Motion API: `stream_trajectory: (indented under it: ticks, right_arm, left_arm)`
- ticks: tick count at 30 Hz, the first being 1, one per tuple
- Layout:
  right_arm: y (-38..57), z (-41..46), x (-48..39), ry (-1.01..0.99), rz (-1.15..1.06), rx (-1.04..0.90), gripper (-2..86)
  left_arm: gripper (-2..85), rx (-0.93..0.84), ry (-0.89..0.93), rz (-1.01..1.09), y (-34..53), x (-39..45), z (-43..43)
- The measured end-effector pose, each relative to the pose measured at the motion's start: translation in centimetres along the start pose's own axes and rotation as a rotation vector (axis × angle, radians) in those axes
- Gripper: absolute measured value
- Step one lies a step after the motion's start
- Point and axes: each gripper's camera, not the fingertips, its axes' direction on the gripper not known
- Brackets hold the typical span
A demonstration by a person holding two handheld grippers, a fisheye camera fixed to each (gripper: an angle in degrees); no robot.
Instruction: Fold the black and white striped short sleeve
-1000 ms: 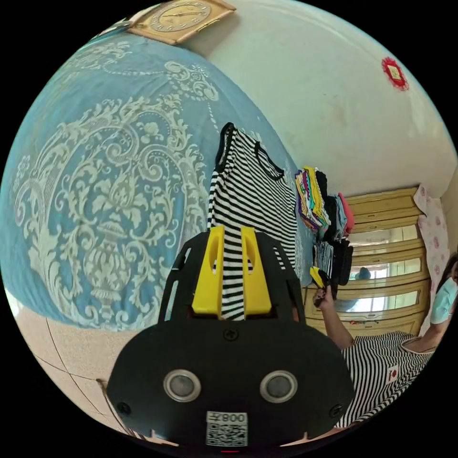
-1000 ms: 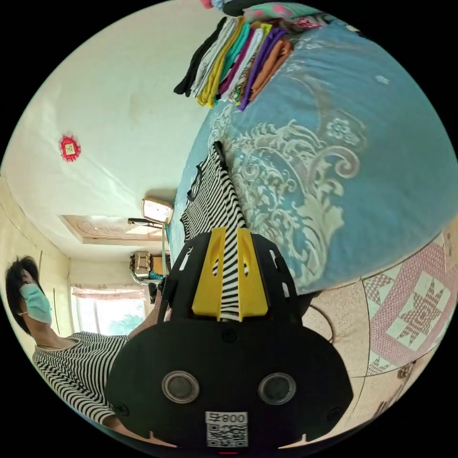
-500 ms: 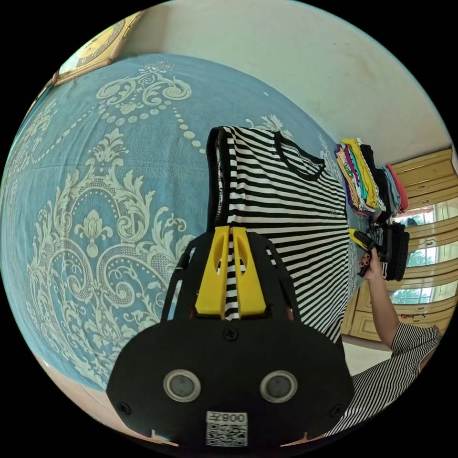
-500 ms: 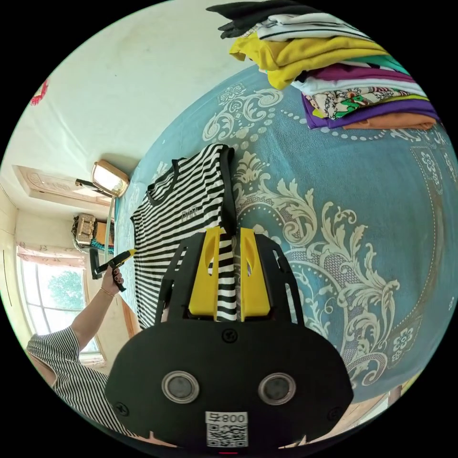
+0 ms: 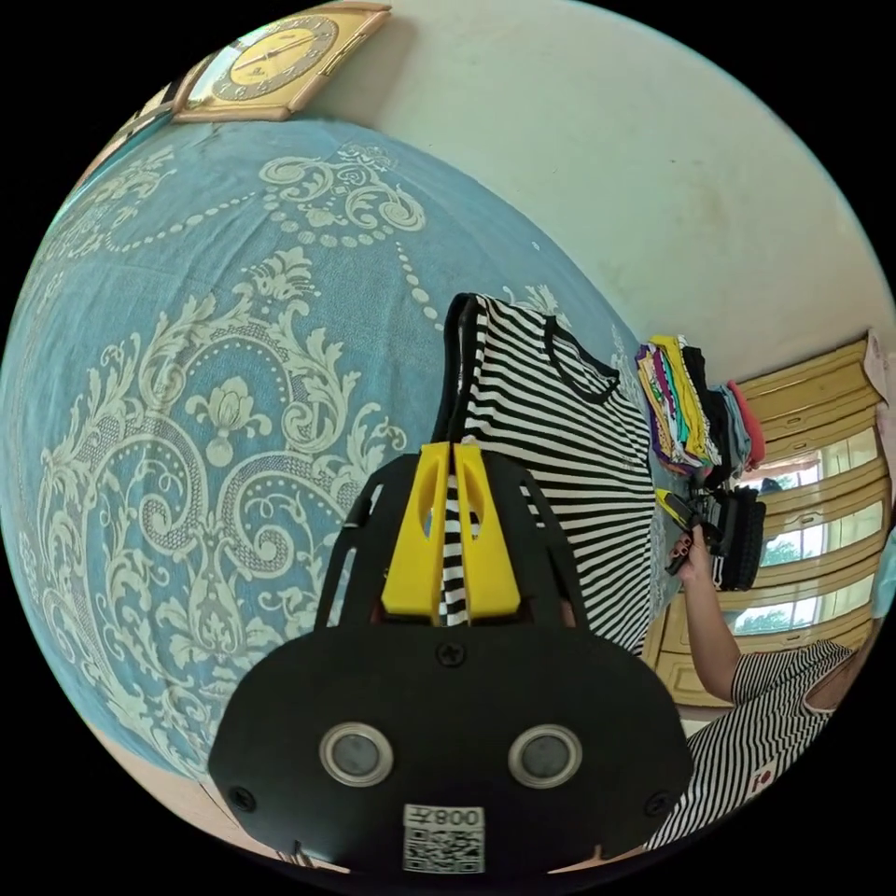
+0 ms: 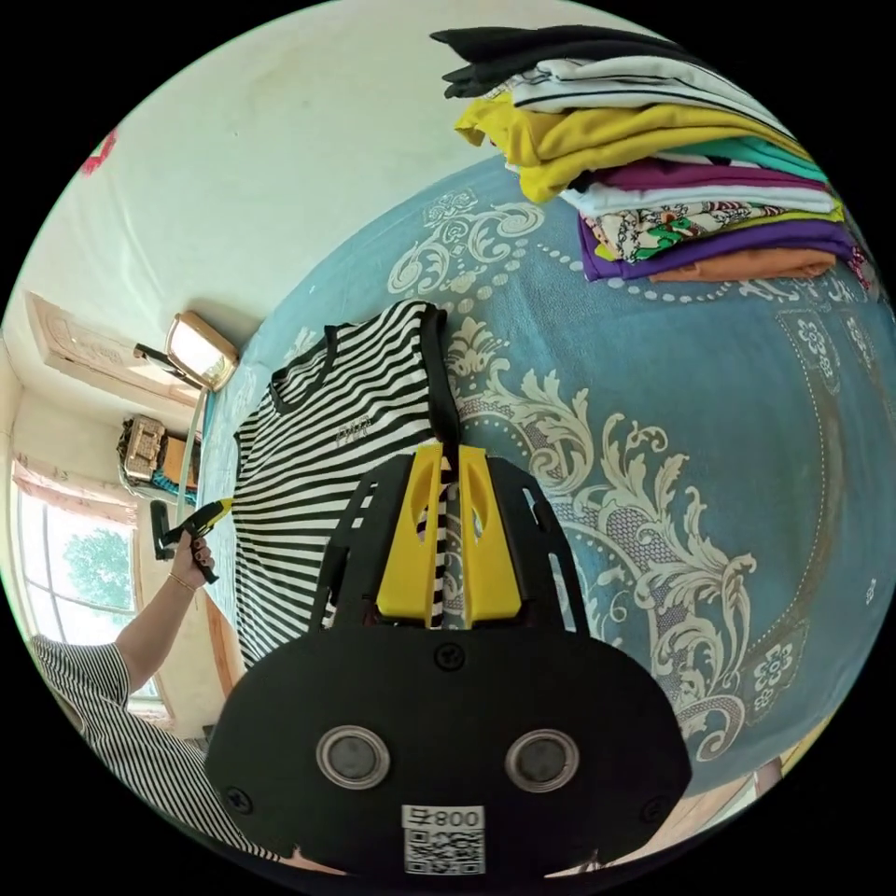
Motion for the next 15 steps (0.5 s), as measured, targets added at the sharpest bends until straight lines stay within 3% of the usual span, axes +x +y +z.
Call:
stream_trajectory:
  ticks: [4,15]
  right_arm:
    - [-1.6,-0.6,-0.9,-0.018,-0.027,0.026,5.4]
    - [-9.6,2.7,-5.7,0.073,-0.132,-0.006,6.8]
  left_arm:
    - [4.2,0.050,0.037,0.030,-2.1,0.3,-0.1]
    - [6.0,-0.025,-0.030,0.076,-11.5,3.0,6.1]
